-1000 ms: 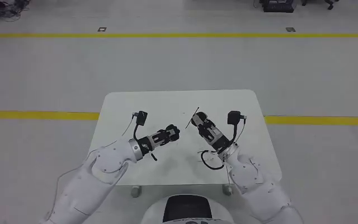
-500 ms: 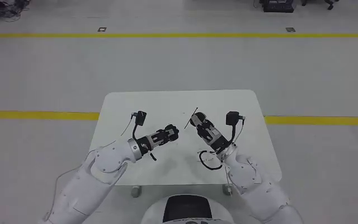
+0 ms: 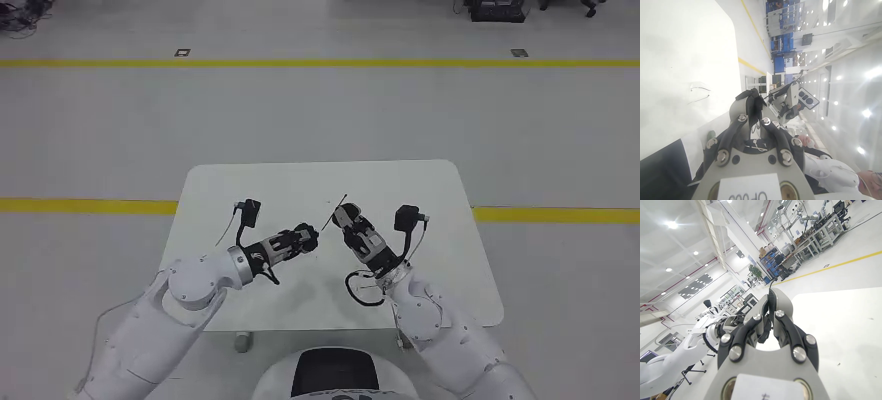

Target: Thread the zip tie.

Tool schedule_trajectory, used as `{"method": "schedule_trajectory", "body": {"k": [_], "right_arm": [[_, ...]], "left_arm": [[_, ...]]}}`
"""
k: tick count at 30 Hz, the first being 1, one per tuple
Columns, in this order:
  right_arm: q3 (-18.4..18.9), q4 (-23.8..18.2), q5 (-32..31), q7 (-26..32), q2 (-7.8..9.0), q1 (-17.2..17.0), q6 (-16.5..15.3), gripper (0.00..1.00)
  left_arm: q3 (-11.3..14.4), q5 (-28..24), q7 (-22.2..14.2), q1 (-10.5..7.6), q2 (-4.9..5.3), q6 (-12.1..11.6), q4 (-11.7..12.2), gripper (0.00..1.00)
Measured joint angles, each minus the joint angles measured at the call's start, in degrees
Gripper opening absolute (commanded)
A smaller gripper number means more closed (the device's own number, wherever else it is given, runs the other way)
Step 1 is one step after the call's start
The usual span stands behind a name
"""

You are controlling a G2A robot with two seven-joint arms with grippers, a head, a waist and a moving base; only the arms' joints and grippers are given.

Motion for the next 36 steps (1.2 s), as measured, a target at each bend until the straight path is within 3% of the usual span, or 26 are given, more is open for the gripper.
{"method": "schedule_trajectory", "body": {"k": [36], "right_arm": [[0.1, -0.4, -4.2, -2.0, -0.19, -0.9, 0.1, 0.00]], "left_arm": [[0.0, 0.0, 0.0, 0.00, 0.00, 0.0, 0.0, 0.00]]}}
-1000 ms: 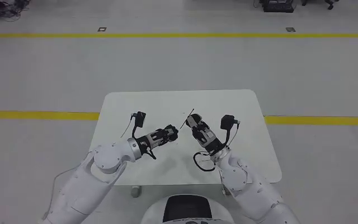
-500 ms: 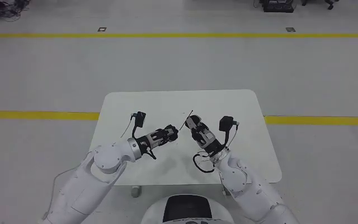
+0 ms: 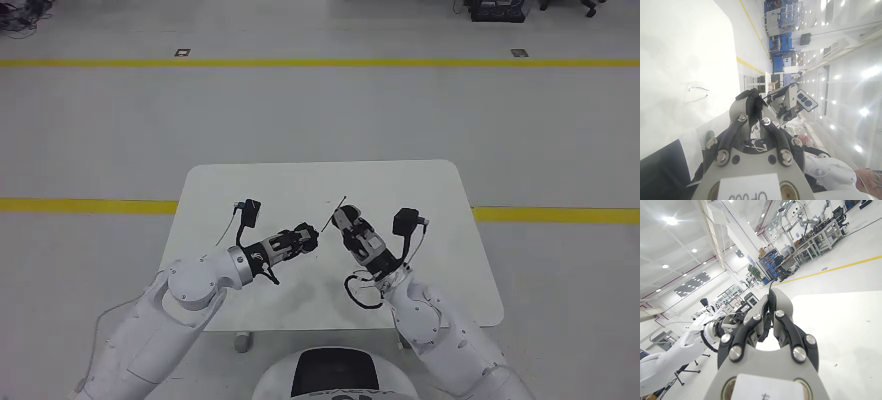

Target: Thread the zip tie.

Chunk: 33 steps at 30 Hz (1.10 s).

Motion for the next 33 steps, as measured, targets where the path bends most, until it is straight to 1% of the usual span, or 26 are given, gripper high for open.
{"method": "schedule_trajectory", "body": {"k": [8, 17, 33], "right_arm": [[-0.2, 0.2, -0.6, -0.8, -0.08, -0.1, -0.1, 0.00], [-1.1, 1.2, -0.3, -1.5, -0.08, 0.5, -0.1, 0.00], [-2.3, 2.2, -0.3, -2.8, 0.39, 1.2, -0.1, 0.00]], "left_arm": [[0.0, 0.0, 0.0, 0.00, 0.00, 0.0, 0.0, 0.00], [0.0, 0.0, 0.0, 0.00, 0.00, 0.0, 0.0, 0.00], [0.0, 0.0, 0.0, 0.00, 0.00, 0.0, 0.0, 0.00]]}}
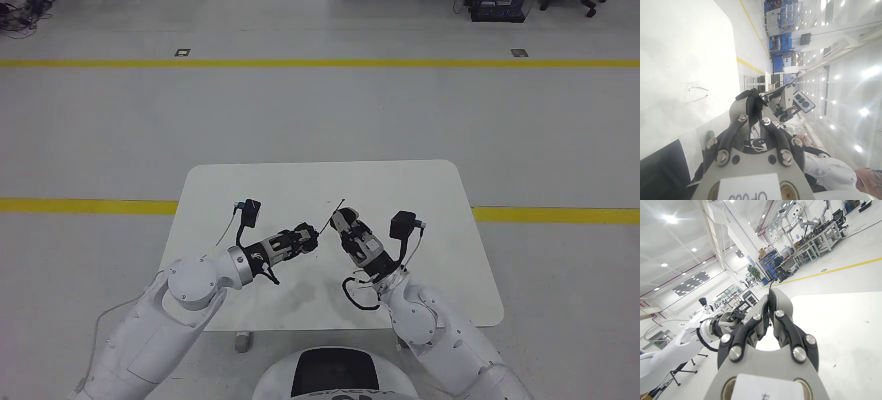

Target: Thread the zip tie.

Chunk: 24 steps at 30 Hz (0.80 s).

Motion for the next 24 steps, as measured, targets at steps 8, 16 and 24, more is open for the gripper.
{"method": "schedule_trajectory", "body": {"k": [8, 16, 24], "right_arm": [[-0.5, 0.3, 0.2, -0.9, 0.09, 0.4, 0.0, 0.00], [-1.0, 0.5, 0.1, -1.6, 0.26, 0.7, 0.0, 0.00], [-1.4, 1.1, 0.4, -1.4, 0.42, 1.2, 0.0, 0.00]], "left_arm": [[0.0, 0.0, 0.0, 0.00, 0.00, 0.0, 0.0, 0.00], [0.0, 0.0, 0.0, 0.00, 0.00, 0.0, 0.0, 0.00], [0.0, 0.0, 0.0, 0.00, 0.00, 0.0, 0.0, 0.00]]}}
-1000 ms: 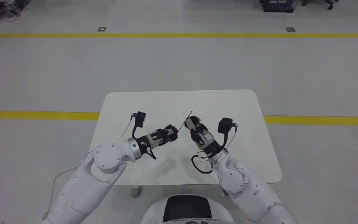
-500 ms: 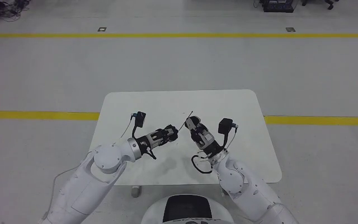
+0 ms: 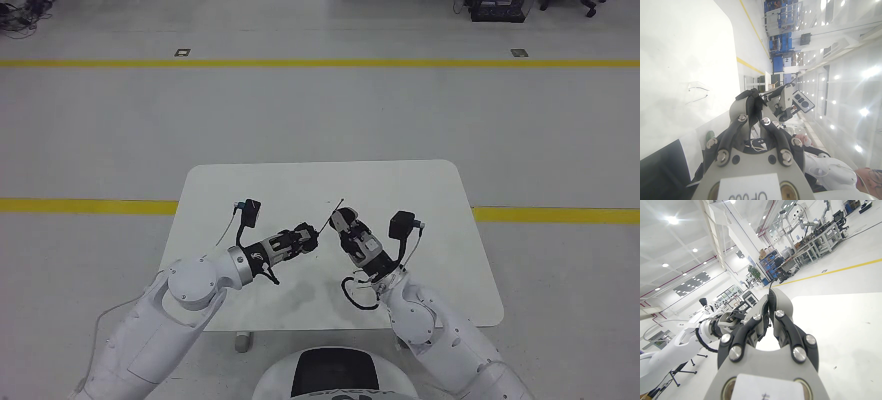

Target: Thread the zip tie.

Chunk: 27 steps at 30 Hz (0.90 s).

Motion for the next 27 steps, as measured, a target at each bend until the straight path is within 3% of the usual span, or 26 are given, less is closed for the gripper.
{"method": "schedule_trajectory", "body": {"k": [27], "right_arm": [[-2.8, 0.0, 2.1, 0.3, 0.93, 1.8, 0.0, 0.00]], "left_arm": [[0.0, 0.0, 0.0, 0.00, 0.00, 0.0, 0.0, 0.00]]}}
